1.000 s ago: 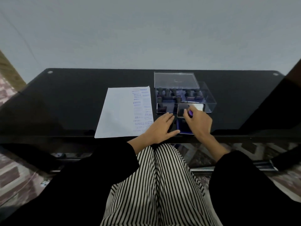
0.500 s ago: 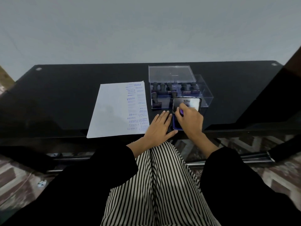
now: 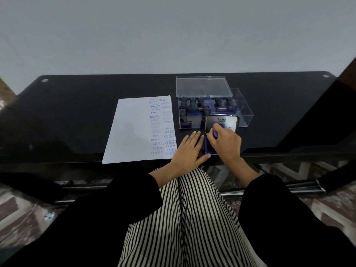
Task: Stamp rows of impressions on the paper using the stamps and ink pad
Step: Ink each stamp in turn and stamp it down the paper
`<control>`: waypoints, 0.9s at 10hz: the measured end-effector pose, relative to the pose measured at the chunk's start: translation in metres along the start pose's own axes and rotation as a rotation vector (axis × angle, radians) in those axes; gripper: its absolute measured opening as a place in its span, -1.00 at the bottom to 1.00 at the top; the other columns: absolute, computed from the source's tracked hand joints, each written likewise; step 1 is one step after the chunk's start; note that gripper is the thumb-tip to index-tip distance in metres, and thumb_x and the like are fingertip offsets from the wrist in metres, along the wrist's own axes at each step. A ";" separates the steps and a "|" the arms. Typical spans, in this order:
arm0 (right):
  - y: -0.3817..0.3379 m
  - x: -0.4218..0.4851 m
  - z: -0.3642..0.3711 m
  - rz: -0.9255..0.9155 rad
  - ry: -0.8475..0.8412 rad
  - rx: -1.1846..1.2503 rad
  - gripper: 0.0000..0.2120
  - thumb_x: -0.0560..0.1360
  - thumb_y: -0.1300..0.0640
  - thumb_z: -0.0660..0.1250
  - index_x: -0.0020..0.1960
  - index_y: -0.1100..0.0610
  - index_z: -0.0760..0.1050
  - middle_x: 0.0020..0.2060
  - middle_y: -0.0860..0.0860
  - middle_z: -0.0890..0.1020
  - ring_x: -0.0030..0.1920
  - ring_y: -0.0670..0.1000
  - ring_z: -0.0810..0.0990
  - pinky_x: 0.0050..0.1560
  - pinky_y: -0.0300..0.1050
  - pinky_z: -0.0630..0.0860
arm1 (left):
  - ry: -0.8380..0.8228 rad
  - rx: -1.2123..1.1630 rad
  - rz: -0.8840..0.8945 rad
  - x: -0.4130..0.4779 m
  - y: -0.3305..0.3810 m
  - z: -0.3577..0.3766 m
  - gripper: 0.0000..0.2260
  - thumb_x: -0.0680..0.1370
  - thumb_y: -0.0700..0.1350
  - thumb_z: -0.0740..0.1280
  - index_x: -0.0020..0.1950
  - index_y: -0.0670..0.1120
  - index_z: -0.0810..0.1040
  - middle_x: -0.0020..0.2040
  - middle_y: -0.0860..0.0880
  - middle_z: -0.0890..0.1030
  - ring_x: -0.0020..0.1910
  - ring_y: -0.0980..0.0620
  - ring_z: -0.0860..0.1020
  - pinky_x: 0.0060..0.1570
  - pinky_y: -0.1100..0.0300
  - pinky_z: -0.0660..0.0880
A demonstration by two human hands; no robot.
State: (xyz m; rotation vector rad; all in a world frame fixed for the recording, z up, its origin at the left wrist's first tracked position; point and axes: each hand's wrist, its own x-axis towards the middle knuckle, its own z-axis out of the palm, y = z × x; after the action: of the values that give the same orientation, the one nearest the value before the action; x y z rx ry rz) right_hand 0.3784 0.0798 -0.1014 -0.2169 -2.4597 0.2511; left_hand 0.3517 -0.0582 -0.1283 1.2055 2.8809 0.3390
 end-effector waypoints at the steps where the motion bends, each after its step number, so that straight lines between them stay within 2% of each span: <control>1: 0.000 0.008 0.003 -0.003 -0.013 -0.010 -0.82 0.41 0.18 0.39 -0.33 0.16 0.45 -0.56 0.07 0.50 -0.55 0.06 0.48 -0.51 -0.27 0.19 | -0.006 -0.001 0.004 0.000 0.000 0.000 -0.37 0.61 0.19 0.02 0.54 -0.16 -0.04 0.56 -0.13 0.00 0.55 -0.03 -0.07 0.50 0.09 -0.16; 4: 0.000 -0.003 0.002 0.006 0.003 0.014 -0.80 0.42 0.19 0.38 -0.31 0.17 0.41 -0.53 0.08 0.48 -0.53 0.04 0.44 -0.54 -0.25 0.23 | -0.002 -0.006 0.003 0.000 0.000 0.002 -0.37 0.61 0.18 0.02 0.54 -0.17 -0.03 0.56 -0.14 0.00 0.55 -0.03 -0.07 0.50 0.09 -0.16; 6: -0.003 -0.014 -0.004 0.004 -0.001 0.032 -0.78 0.41 0.21 0.40 -0.31 0.17 0.38 -0.52 0.05 0.45 -0.49 -0.04 0.30 -0.56 -0.24 0.24 | 0.007 -0.023 0.003 -0.001 0.001 -0.001 -0.37 0.61 0.17 0.04 0.54 -0.17 -0.02 0.56 -0.13 0.02 0.55 -0.04 -0.05 0.50 0.09 -0.15; 7: -0.004 -0.008 -0.006 0.001 -0.068 -0.003 -0.80 0.45 0.17 0.36 -0.29 0.15 0.39 -0.51 0.06 0.47 -0.51 0.01 0.39 -0.53 -0.23 0.24 | -0.025 -0.072 -0.009 0.000 0.000 -0.004 -0.36 0.60 0.17 0.06 0.54 -0.16 -0.02 0.56 -0.13 0.00 0.55 -0.03 -0.07 0.50 0.08 -0.15; 8: -0.003 0.006 -0.009 0.039 -0.168 -0.030 -0.82 0.54 0.10 0.23 -0.22 0.15 0.42 -0.44 0.06 0.51 -0.42 0.04 0.46 -0.43 -0.16 0.29 | -0.131 -0.143 0.005 0.002 -0.004 -0.020 -0.33 0.59 0.15 0.12 0.54 -0.18 -0.04 0.56 -0.15 -0.02 0.55 -0.05 -0.08 0.50 0.07 -0.12; 9: -0.007 0.019 -0.014 0.104 -0.101 0.058 -0.80 0.56 0.09 0.20 -0.20 0.15 0.43 -0.42 0.07 0.53 -0.39 0.07 0.51 -0.39 -0.13 0.35 | -0.106 -0.277 0.008 0.000 -0.017 -0.045 -0.38 0.60 0.08 0.17 0.53 -0.17 0.02 0.55 -0.12 0.06 0.54 -0.02 0.02 0.48 0.16 -0.02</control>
State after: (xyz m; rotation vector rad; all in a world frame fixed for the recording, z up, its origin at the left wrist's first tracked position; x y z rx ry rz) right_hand 0.3720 0.0784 -0.0776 -0.3148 -2.5402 0.3867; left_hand 0.3365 -0.0785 -0.0878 1.1494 2.6308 0.6301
